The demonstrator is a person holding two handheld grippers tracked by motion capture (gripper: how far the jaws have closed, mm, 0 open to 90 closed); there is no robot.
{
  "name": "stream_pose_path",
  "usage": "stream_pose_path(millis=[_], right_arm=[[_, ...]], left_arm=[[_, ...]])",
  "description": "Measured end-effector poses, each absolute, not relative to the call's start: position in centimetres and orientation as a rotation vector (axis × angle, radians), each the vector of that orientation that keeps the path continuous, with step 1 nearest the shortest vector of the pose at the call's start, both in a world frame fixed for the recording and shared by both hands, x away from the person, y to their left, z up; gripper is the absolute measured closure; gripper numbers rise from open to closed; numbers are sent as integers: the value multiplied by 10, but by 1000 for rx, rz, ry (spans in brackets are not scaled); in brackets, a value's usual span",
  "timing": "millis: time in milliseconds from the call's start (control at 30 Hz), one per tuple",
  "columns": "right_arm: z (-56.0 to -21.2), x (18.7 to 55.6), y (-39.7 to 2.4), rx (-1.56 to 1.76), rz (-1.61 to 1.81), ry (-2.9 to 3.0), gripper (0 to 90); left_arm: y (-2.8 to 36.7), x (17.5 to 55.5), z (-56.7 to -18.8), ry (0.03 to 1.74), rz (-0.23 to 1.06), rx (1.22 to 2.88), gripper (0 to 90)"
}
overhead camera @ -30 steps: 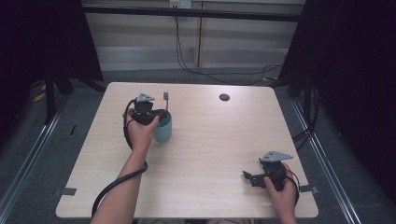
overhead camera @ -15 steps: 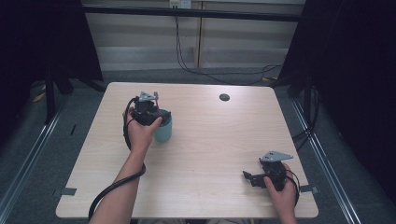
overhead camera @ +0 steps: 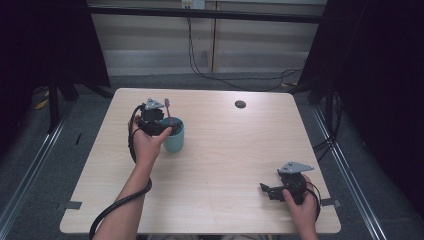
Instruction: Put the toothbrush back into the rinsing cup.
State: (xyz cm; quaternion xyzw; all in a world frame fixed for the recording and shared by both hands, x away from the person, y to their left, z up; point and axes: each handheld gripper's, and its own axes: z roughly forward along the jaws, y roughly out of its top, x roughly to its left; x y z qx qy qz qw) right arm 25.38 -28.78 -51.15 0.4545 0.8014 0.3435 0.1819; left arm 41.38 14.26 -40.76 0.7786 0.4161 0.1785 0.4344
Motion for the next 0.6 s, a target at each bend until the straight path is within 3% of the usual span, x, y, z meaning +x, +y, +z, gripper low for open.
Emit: stream_pose_path(millis=[600], right_arm=[[-512,254,-288,1283,969,2262,102]], left_arm=[[151,403,-403,1028,394,1953,195]])
